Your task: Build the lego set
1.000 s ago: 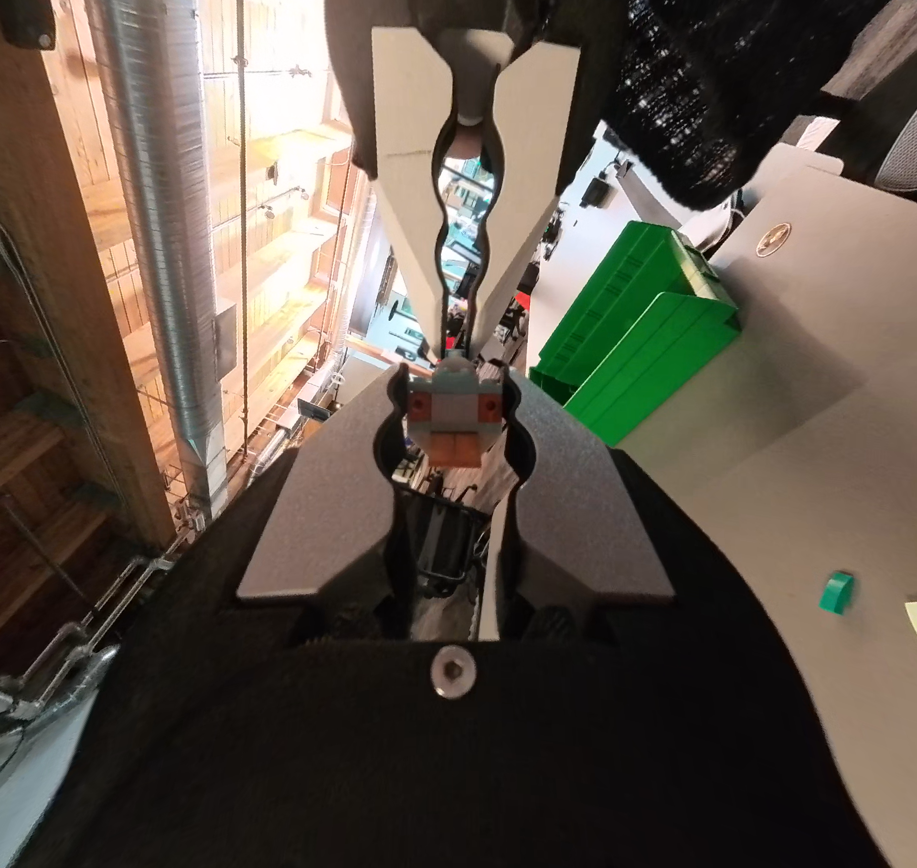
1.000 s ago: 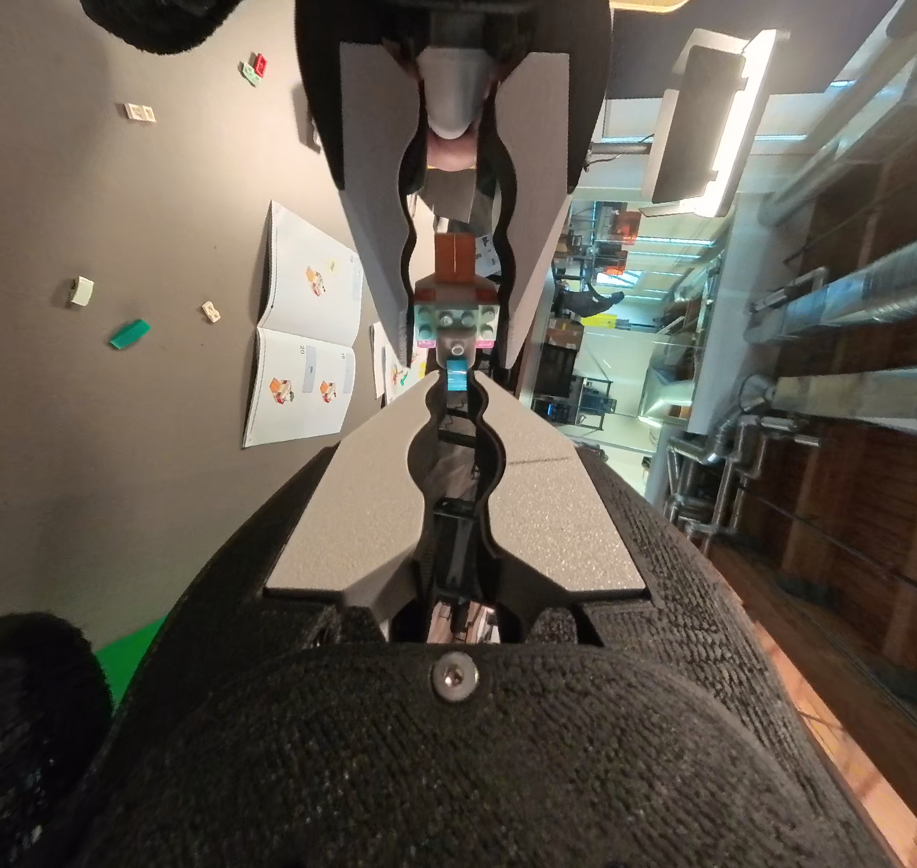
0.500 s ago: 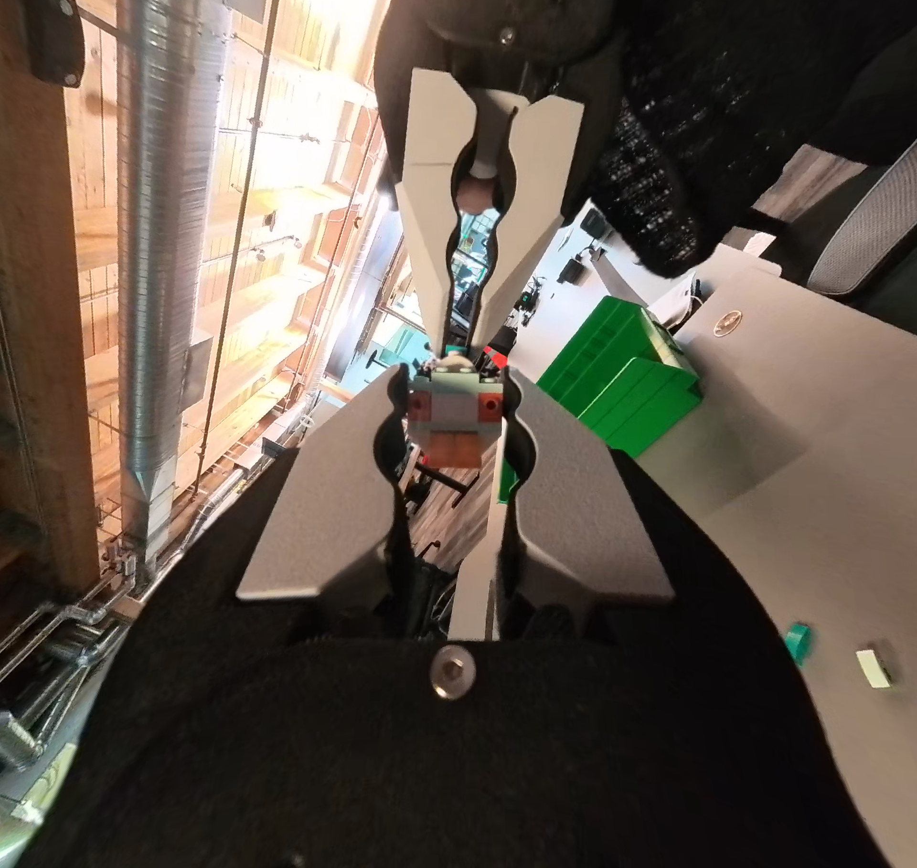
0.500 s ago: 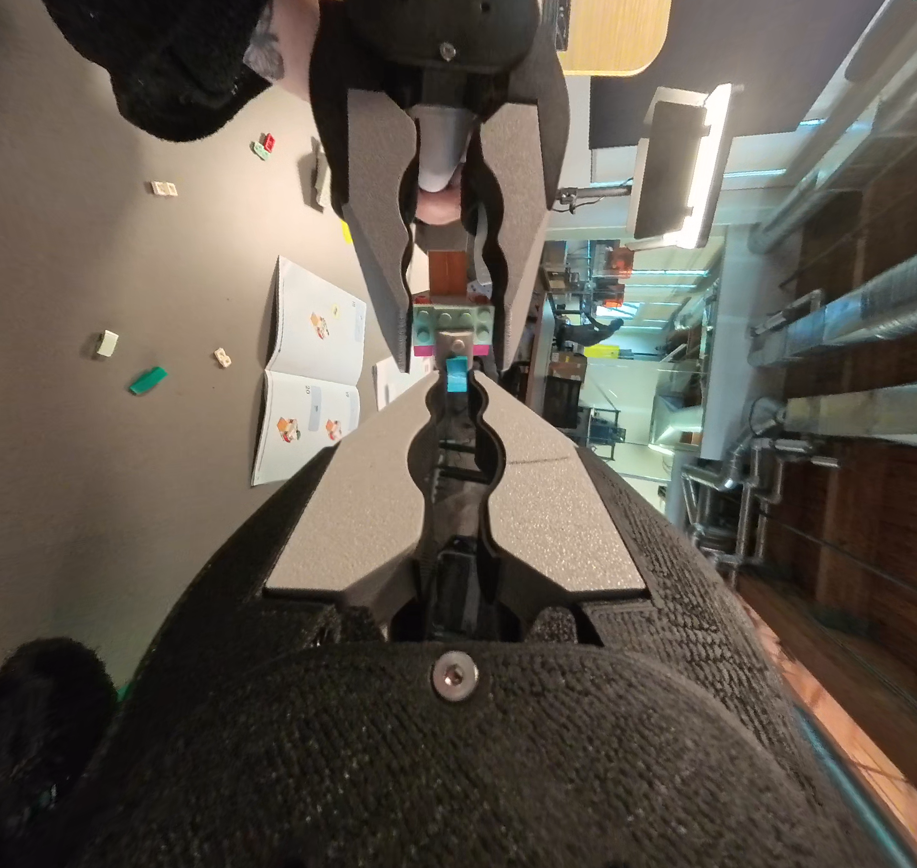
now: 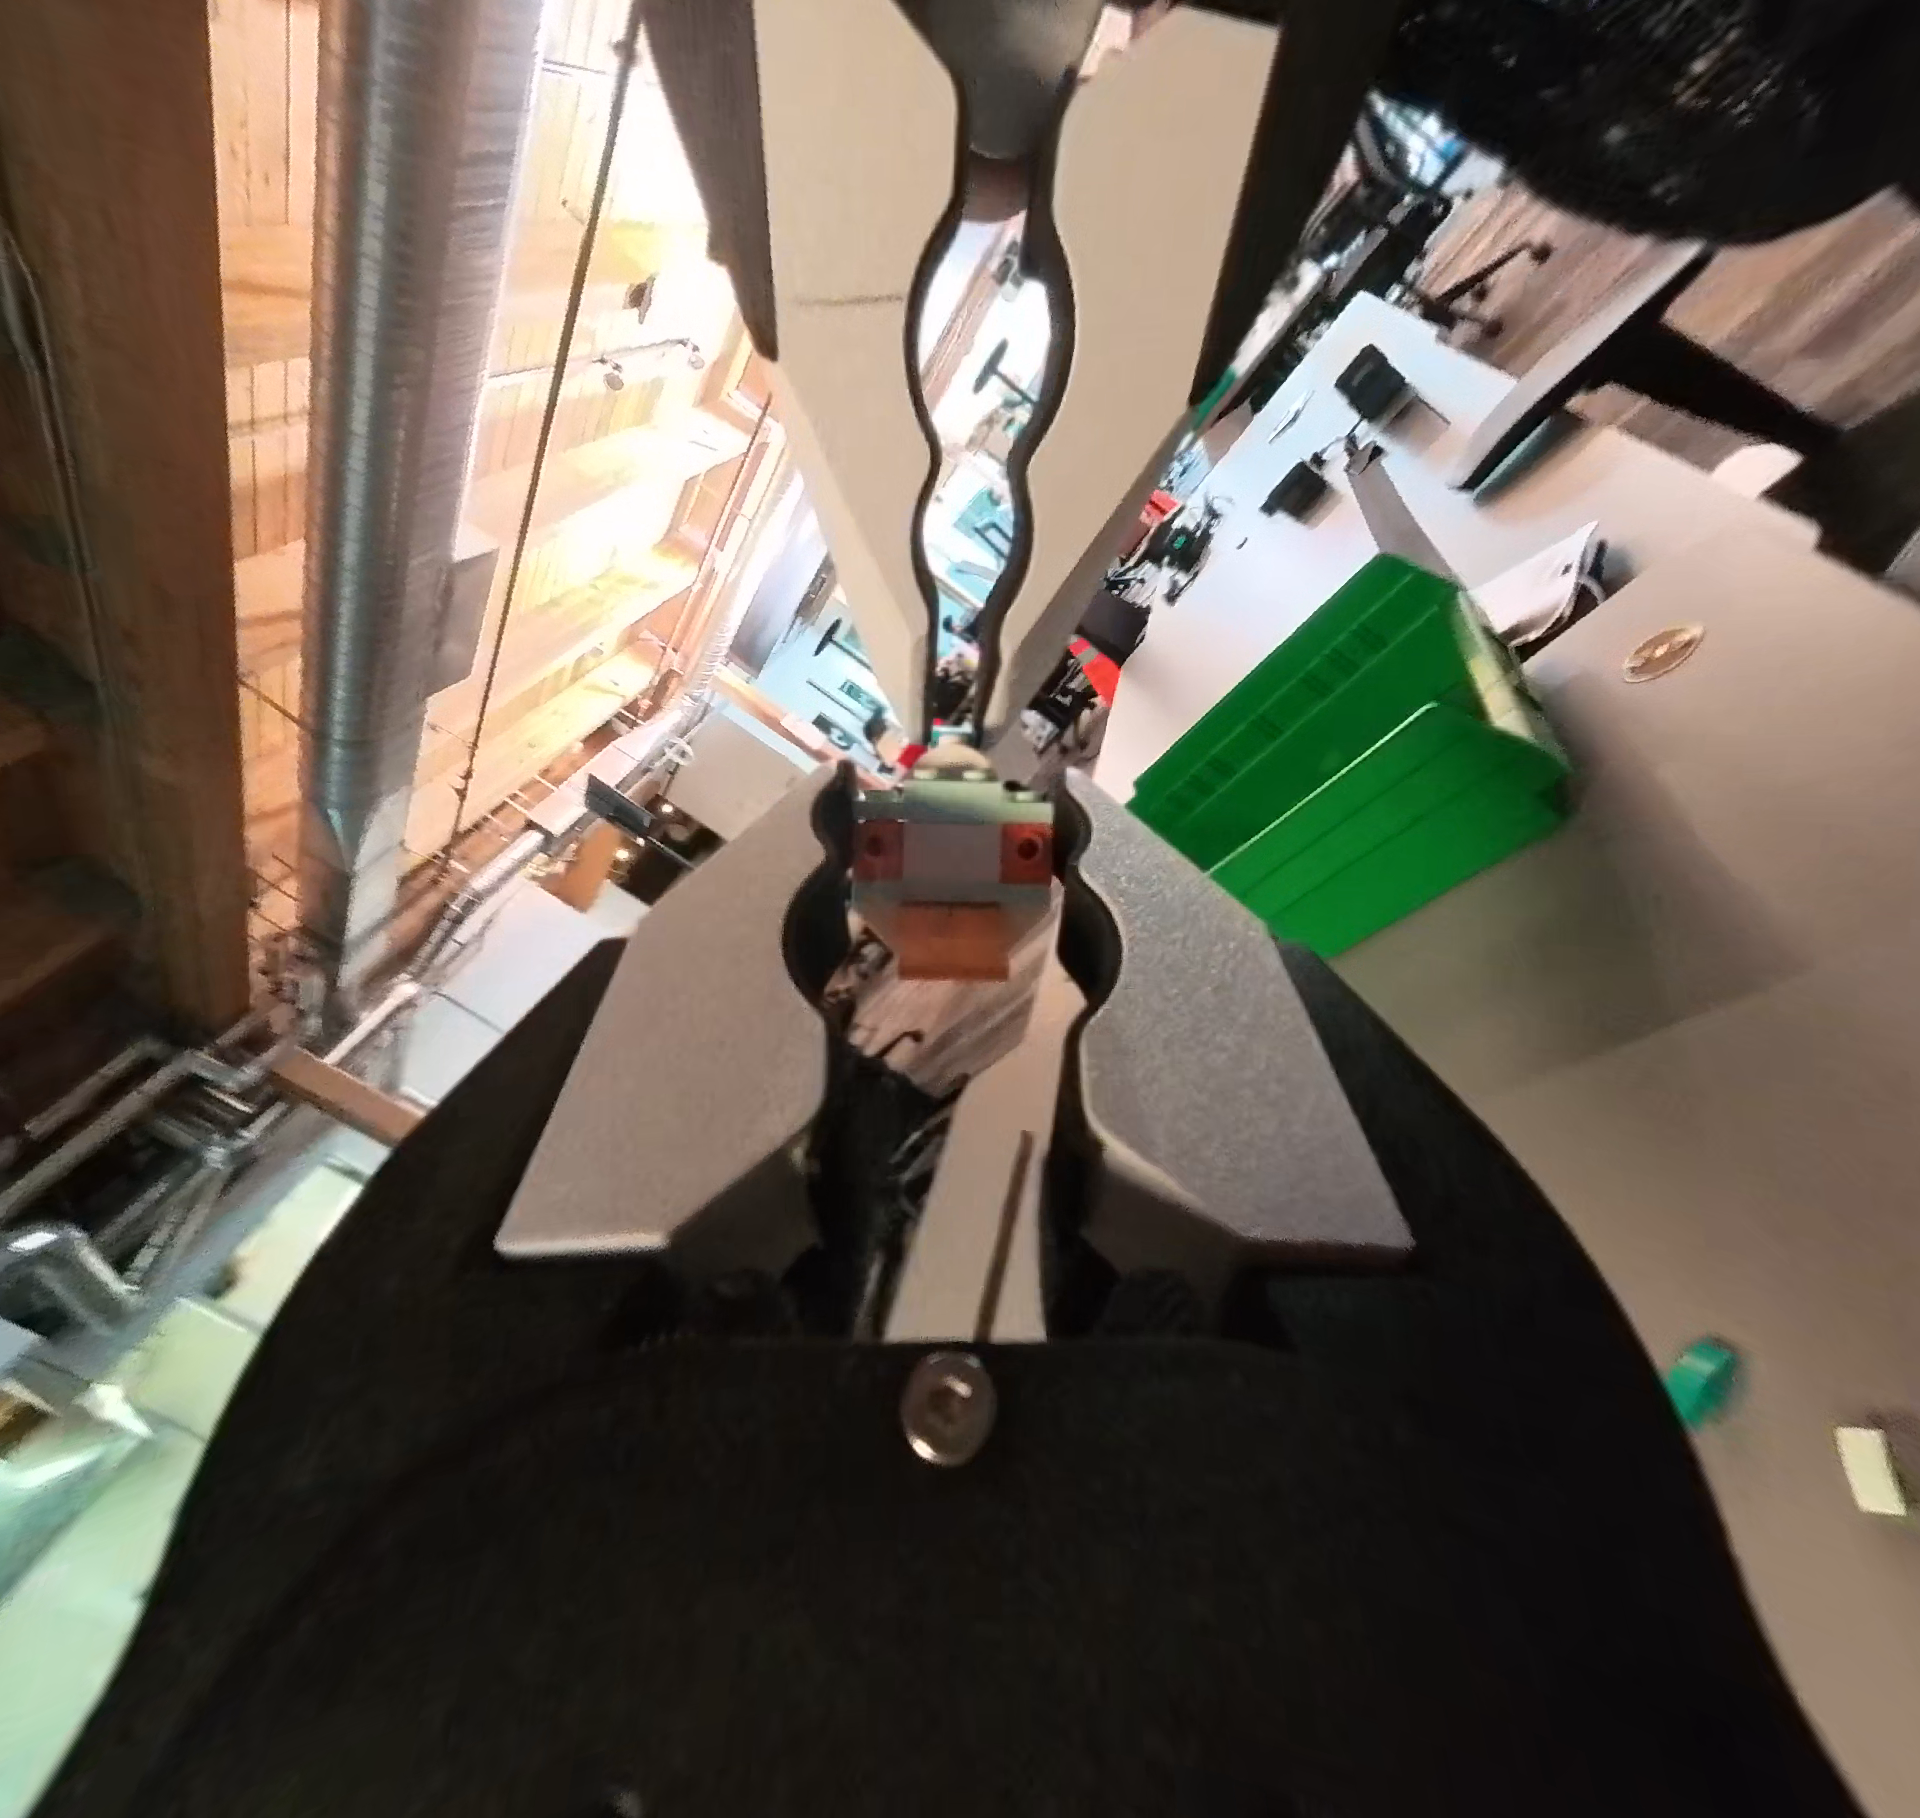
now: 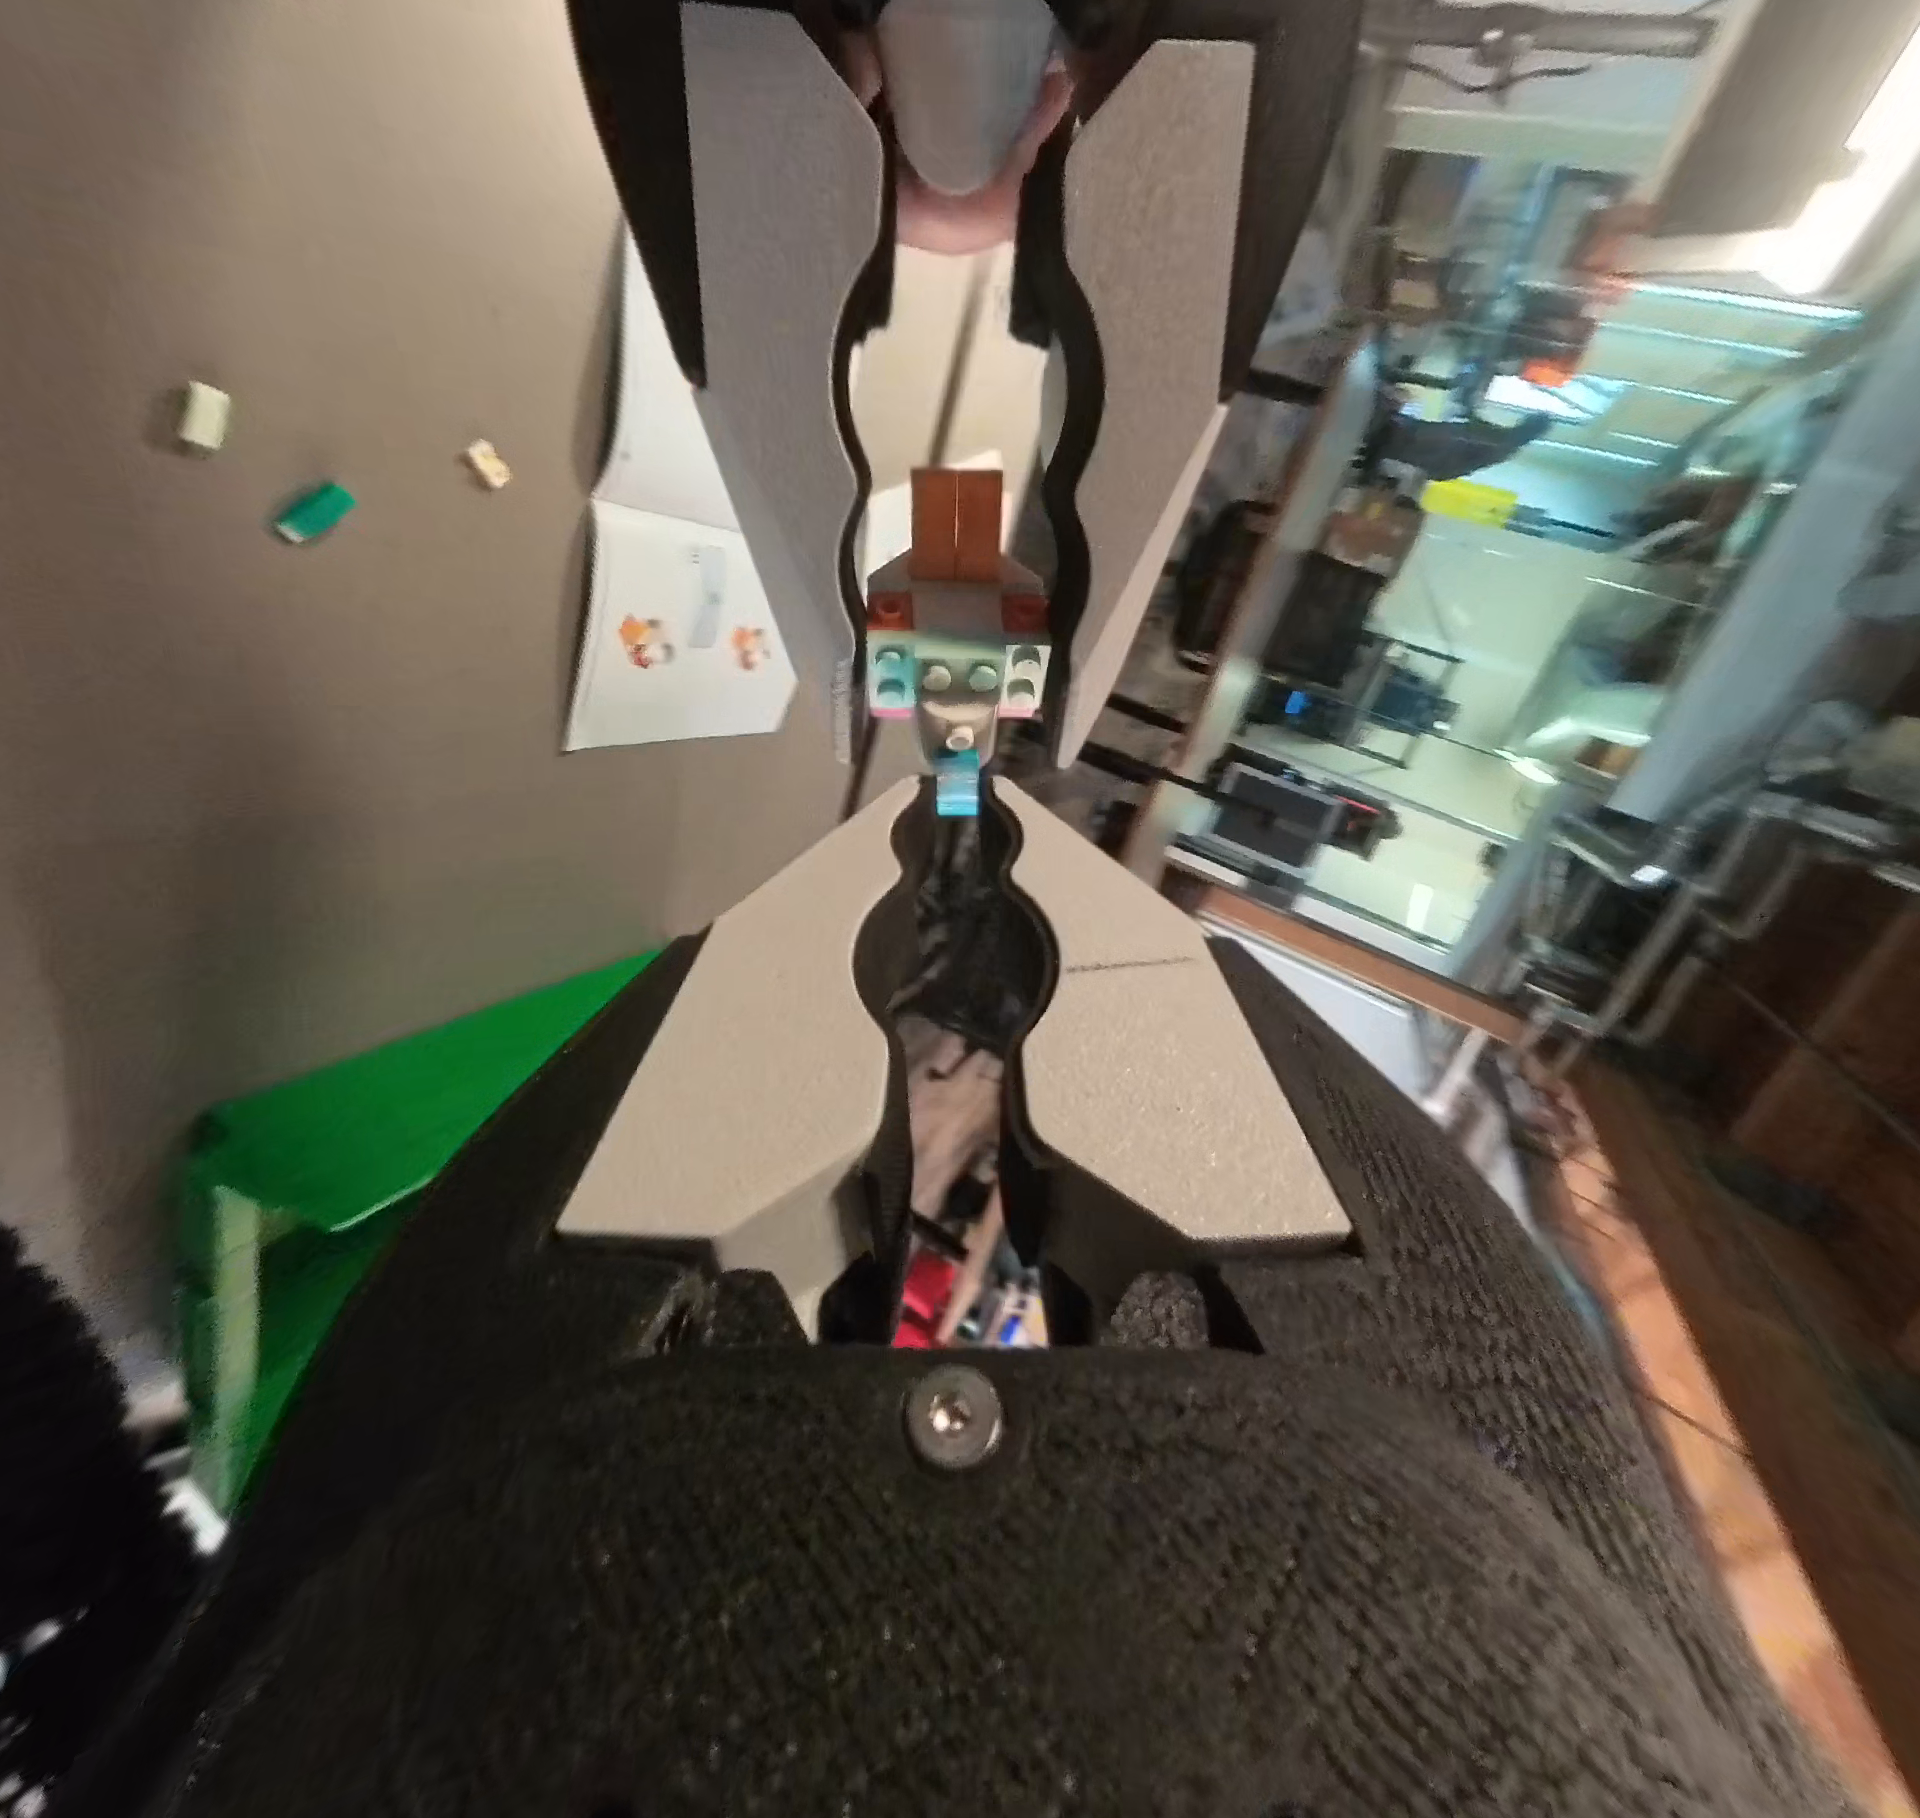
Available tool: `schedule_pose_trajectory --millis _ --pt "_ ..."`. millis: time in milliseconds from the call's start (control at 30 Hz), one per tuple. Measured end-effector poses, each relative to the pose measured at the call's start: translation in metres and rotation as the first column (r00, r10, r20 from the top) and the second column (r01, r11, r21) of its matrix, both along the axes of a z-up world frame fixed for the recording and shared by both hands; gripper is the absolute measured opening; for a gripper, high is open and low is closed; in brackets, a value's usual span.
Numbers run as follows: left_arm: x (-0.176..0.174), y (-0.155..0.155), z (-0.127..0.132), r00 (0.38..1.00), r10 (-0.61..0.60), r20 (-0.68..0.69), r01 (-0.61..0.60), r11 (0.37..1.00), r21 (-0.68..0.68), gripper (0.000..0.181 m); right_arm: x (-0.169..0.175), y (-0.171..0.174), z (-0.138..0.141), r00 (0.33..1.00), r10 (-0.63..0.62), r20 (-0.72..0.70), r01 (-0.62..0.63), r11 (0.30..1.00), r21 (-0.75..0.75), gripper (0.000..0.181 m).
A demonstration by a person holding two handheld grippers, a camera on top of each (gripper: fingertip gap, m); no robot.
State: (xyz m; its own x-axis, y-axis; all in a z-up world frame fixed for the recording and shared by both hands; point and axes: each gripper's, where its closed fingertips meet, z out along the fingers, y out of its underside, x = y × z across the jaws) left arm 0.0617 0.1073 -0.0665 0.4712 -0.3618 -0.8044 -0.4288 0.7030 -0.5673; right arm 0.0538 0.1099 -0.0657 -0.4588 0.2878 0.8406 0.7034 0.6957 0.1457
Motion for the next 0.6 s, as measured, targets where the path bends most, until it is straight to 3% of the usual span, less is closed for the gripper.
schedule_pose_trajectory --millis 133,267,433,600 --pt "-0.001 0.012 -0.007 0.985 -0.087 0.148 0.112 0.979 -0.172 0.036 -0.001 0.013 -0.008 0.995 -0.057 0.087 0.076 0.969 -0.234 0.006" --pt "0.012 0.024 -0.038 0.926 -0.189 0.328 0.313 0.869 -0.382 0.036 0.012 0.024 -0.041 0.966 -0.134 0.22 0.224 0.856 -0.465 0.006" --pt "0.036 0.036 -0.088 0.916 -0.195 0.35 0.365 0.765 -0.531 0.036 0.035 0.038 -0.089 0.942 -0.178 0.284 0.313 0.77 -0.556 0.006" --pt "0.049 0.035 -0.098 0.885 -0.22 0.41 0.434 0.708 -0.558 0.036 0.048 0.037 -0.098 0.942 -0.206 0.266 0.331 0.712 -0.62 0.006"
